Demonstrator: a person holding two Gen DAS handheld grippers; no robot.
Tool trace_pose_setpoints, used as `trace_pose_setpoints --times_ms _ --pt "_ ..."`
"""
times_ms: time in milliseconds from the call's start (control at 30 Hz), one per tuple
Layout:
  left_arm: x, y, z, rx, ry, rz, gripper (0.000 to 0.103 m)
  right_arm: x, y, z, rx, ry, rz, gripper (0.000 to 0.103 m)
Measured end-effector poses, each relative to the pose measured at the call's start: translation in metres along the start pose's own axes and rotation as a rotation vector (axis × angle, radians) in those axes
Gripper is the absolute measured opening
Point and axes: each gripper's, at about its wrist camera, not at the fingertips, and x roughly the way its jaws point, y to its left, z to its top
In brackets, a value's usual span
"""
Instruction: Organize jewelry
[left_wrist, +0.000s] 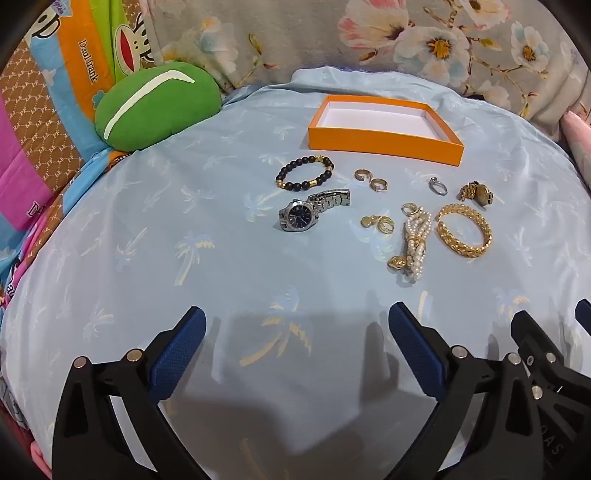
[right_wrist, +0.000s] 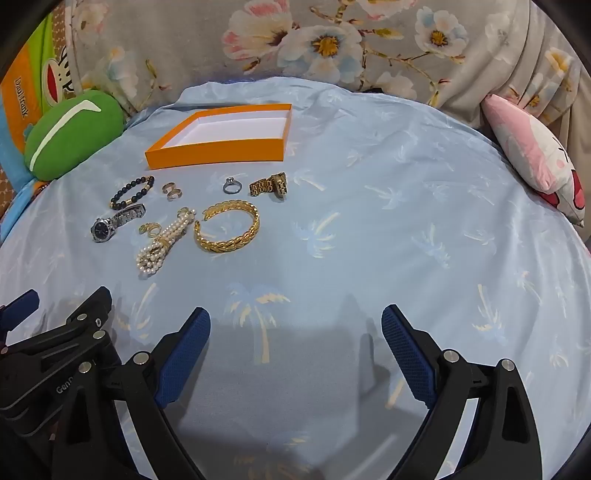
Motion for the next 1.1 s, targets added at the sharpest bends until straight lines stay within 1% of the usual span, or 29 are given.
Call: trace_pose_setpoints --times_ms 133,200,300,400,667,1100 --pt "-0.001 0.003 -0.001 -0.002 -0.009 0.006 0.096 0.0 -0.001 0.001 0.005 0.001 0.005 0.092" --pt "0.002 -0.009 -0.004 0.003 -0.009 0.01 0.096 -0.001 -0.001 0.001 0.007 -0.001 0.007 0.092" --pt "0.002 -0.012 -0.006 0.011 -0.006 0.016 0.096 -0.001 -0.002 0.001 0.009 0.0 0.009 0.092" --pt "0.009 -0.012 -0.003 0.012 0.001 0.015 0.096 -0.001 -0.002 0.001 0.01 0.0 0.01 0.092" --pt "0.003 -0.008 -0.002 0.013 0.0 0.009 0.096 0.0 -0.002 0.001 0.01 -0.001 0.017 0.092" --pt "0.004 -0.005 -0.001 0.018 0.013 0.012 0.096 0.002 -0.001 0.001 0.008 0.004 0.016 0.092"
